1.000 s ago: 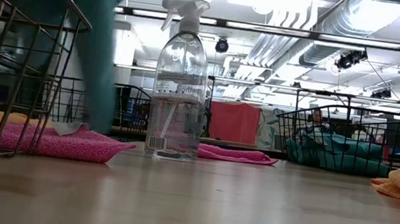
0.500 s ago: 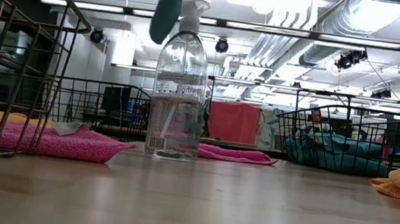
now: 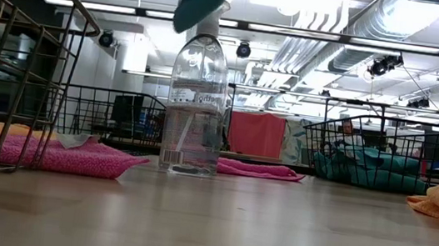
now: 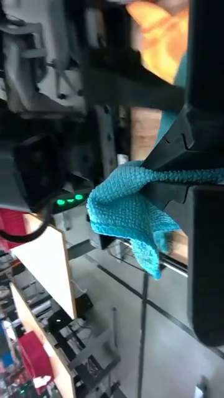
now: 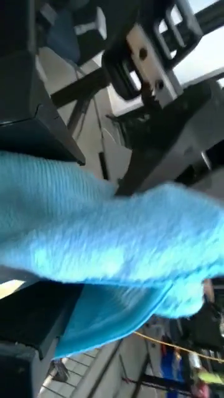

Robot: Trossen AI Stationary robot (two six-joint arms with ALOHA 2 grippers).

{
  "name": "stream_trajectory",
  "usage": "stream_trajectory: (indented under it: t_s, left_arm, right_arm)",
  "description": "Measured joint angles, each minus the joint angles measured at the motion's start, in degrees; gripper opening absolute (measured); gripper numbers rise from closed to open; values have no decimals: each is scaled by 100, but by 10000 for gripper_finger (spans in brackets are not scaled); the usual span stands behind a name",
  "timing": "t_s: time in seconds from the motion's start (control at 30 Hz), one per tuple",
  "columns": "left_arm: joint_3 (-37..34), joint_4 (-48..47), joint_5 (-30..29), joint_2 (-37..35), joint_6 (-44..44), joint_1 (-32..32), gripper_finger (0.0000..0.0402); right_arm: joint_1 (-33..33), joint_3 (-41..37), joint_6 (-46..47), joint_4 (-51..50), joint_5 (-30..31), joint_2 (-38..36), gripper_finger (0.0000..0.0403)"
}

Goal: Sort microfiber towel by color & place in baskets
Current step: Put the blue microfiber towel into the right black wire basket

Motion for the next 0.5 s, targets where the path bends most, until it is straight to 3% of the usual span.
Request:
stream_trajectory:
  t_s: [0.1,0.17,0.37,0.5]
  left_arm:
    - [7,195,2,-2,40,0,0]
    - [7,289,12,0,42,0,0]
    - [7,413,158,0,336,0,31]
    - [5,398,257,-84,335,-4,88]
  right_arm:
    - [49,2,-120,78,146,-2,264]
    - [107,2,-175,81,286,-2,225]
    - [220,2,-447,94,414,-12,25]
    - [231,2,-437,62,408,-86,17]
